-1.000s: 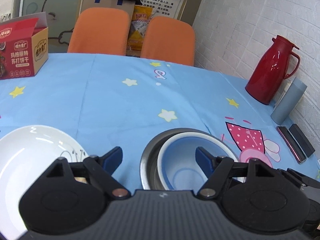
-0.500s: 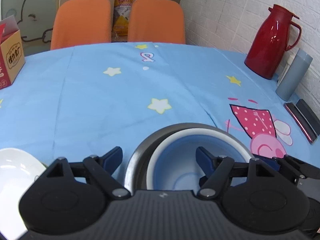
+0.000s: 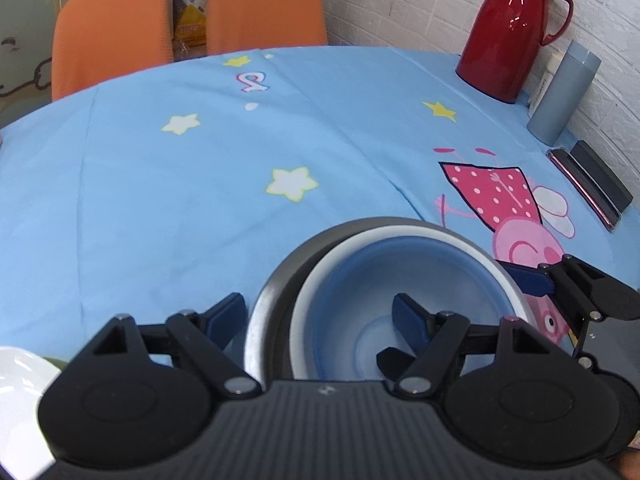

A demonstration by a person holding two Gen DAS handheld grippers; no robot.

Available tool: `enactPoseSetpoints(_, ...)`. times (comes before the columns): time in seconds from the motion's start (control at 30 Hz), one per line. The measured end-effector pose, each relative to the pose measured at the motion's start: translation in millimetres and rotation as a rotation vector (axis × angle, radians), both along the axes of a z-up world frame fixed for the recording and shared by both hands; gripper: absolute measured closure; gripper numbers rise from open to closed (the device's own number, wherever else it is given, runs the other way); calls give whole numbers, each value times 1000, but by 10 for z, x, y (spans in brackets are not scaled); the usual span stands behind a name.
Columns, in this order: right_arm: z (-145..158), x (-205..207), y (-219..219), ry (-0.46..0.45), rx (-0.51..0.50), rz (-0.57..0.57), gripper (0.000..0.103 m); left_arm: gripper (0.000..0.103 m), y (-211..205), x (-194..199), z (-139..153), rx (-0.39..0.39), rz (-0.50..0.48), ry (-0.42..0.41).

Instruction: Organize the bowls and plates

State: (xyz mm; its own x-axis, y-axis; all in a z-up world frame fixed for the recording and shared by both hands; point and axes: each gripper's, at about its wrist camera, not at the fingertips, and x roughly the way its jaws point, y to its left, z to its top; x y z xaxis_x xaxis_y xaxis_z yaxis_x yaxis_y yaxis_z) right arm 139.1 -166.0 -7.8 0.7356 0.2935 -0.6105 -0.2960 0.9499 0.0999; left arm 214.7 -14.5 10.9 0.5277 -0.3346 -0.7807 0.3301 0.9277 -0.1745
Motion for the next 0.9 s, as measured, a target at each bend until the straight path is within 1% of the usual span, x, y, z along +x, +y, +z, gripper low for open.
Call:
enactPoseSetpoints(0.1, 16, 5, -11, 13, 8, -9, 0, 28, 80, 37, 22, -41, 0, 43)
enactPoseSetpoints(0.2, 15, -47, -85, 6, 79, -62, 0, 28, 140, 19, 24, -77, 33, 45)
enactPoseSetpoints(0.27, 10, -74, -86, 3, 79, -70, 0, 28, 137, 3, 11, -64, 52, 37)
enactPoseSetpoints(0.37, 20, -86, -77, 3, 75, -60, 0, 28, 81, -28, -9, -19, 49, 9)
enactPoseSetpoints(0.47, 20, -92, -81, 3, 86, -63, 0, 28, 40, -66, -22, 8, 59, -12)
enactPoseSetpoints(0.67, 32, -145, -33, -9, 93, -43, 0, 28, 66, -115, -16, 23, 71, -33)
enactPoseSetpoints(0.73, 14, -146, -12, -12, 82, -34, 0, 34, 48, -143, -24, 27, 67, -42)
enactPoseSetpoints(0.77, 11, -157, 5, -18, 68, -35, 0, 36, 42, -159, -29, 15, 61, -44)
enactPoseSetpoints(0.8, 14, -166, 12, -19, 72, -33, 0, 42, 33, -175, -30, 2, 58, -51)
enactPoseSetpoints(0.83, 20, -171, 13, -14, 91, -27, 8, 47, 24, -182, -30, -7, 55, -55)
enactPoseSetpoints(0.87, 25, -178, 21, -7, 106, -25, 21, 51, 6, -185, -24, -14, 51, -58)
enactPoseSetpoints(0.9, 29, -180, 31, -8, 103, -36, 22, 54, -30, -191, -12, -12, 57, -58)
